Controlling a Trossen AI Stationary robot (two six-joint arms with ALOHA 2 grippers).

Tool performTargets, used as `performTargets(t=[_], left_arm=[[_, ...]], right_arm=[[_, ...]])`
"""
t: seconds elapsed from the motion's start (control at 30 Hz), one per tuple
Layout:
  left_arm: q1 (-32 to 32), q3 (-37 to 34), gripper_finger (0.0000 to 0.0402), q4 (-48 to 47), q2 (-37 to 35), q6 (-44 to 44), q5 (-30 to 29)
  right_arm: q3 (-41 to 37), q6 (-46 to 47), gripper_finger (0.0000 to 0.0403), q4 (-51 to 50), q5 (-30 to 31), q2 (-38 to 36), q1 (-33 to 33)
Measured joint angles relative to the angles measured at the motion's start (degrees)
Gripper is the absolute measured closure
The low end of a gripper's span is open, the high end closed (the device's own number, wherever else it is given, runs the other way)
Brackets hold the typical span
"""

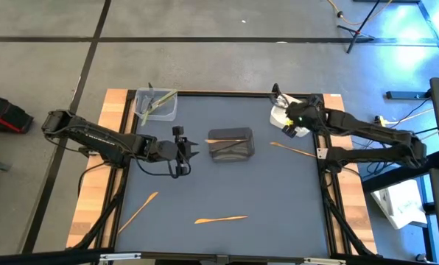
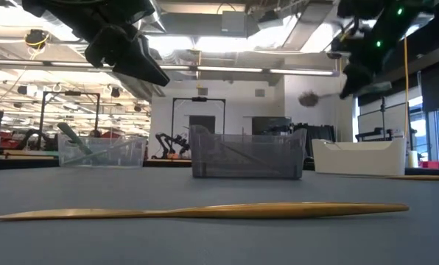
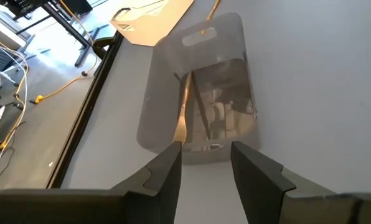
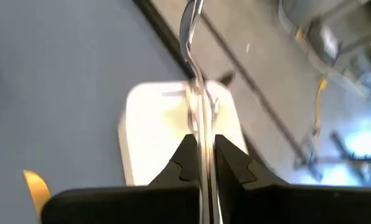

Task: Sort silverware by color (type)
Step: Put the green spoon into the white bin

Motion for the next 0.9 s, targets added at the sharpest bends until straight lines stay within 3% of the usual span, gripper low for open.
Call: performTargets(t=[0.27, 0.43, 0.9], left_arm=[[0.0, 0.0, 0.0267, 0.0, 0.0, 0.0, 0.0], [0.0, 0.0, 0.0267, -0.2, 0.0, 0.0, 0.0], [0.0, 0.0, 0.0267, -0.3, 0.0, -0.2, 0.0]], right_arm=[[-3.0, -2.4, 0.0391, -0.3, -6.9, 4.9, -13.3], [-3.1, -5.1, 0.0392, -0.7, -13.8, 8.3, -17.2], [-3.1, -4.0, 0.0383, 1.1, -9.1, 13.1, -17.6]])
